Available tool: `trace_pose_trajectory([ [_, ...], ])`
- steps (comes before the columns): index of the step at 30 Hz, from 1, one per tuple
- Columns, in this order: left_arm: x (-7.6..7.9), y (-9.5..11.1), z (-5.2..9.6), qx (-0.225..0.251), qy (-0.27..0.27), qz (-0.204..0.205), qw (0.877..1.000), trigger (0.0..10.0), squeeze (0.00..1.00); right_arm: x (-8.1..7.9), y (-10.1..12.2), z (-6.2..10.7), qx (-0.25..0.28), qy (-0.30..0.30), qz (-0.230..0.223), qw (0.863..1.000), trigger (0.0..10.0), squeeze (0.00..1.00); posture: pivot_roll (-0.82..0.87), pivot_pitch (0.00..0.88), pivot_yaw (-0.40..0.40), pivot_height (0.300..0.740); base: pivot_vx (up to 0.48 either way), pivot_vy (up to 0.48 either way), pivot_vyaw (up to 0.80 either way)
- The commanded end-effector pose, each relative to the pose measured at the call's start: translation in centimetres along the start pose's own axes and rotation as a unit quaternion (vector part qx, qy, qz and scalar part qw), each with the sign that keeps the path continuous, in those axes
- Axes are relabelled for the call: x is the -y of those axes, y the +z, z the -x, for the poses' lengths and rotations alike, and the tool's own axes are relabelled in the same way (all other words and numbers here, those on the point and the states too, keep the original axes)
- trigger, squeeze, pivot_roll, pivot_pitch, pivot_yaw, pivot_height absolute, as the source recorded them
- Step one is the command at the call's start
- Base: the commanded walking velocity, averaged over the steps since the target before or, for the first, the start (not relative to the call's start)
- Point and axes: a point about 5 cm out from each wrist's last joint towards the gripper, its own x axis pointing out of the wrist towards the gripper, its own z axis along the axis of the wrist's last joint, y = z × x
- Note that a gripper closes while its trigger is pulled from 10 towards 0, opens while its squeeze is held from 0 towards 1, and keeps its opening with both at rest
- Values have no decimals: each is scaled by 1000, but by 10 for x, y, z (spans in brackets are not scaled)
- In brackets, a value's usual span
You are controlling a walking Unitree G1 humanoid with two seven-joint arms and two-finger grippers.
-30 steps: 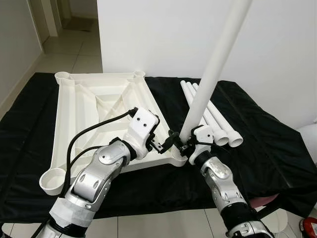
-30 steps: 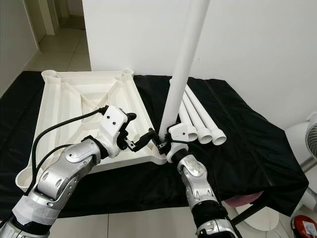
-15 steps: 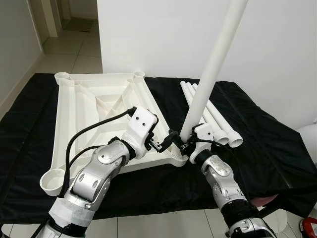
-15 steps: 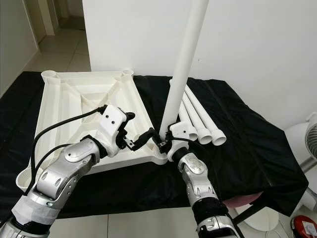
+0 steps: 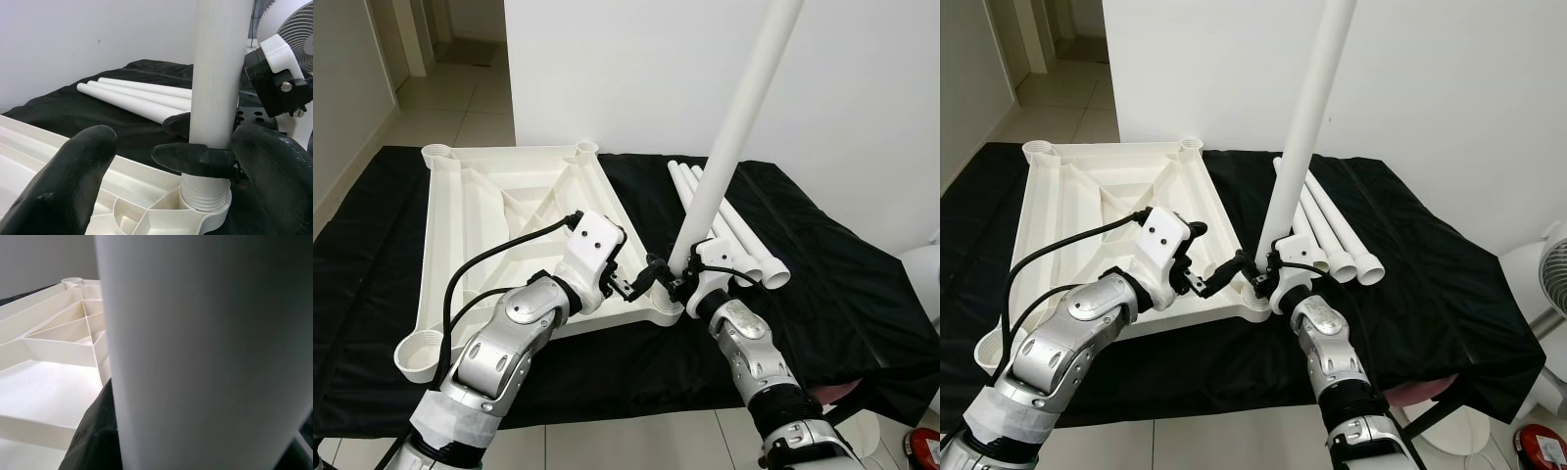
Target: Building children table
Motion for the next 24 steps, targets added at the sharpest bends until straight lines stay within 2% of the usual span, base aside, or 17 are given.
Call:
trace_pose_trajectory([
  [1,1,3,0,3,1,-3,1000,10000,0,9,-46,22,-105,-60,-35,992,10000,0,-19,0,-60,740,0,0,0],
  [4,2,3,0,4,2,-2,1000,10000,0,3,-44,18,-91,-100,-39,990,10000,0,-19,0,-61,740,0,0,0],
  [6,2,3,0,4,2,-2,1000,10000,0,3,-44,18,-91,-100,-39,990,10000,0,-19,0,-61,740,0,0,0],
  [8,2,3,0,4,2,-1,1000,10000,0,1,-44,16,-87,-142,-50,985,10000,0,-20,0,-59,740,0,0,0],
  [14,2,3,-1,5,3,0,1000,10000,0,2,-43,15,-84,-172,-55,980,10000,0,-20,0,-59,740,0,0,0],
  [16,3,3,-1,6,2,1,1000,10000,0,7,-43,14,-89,-226,-55,969,10000,0,-23,0,-60,740,0,0,0],
  [20,3,4,-2,6,2,2,1000,10000,0,11,-42,14,-89,-261,-55,960,10000,0,-23,0,-60,740,0,0,0],
  [24,3,4,-2,7,3,2,1000,10000,0,16,-41,16,-85,-321,-55,942,10000,0,-23,0,-60,740,0,0,0],
])
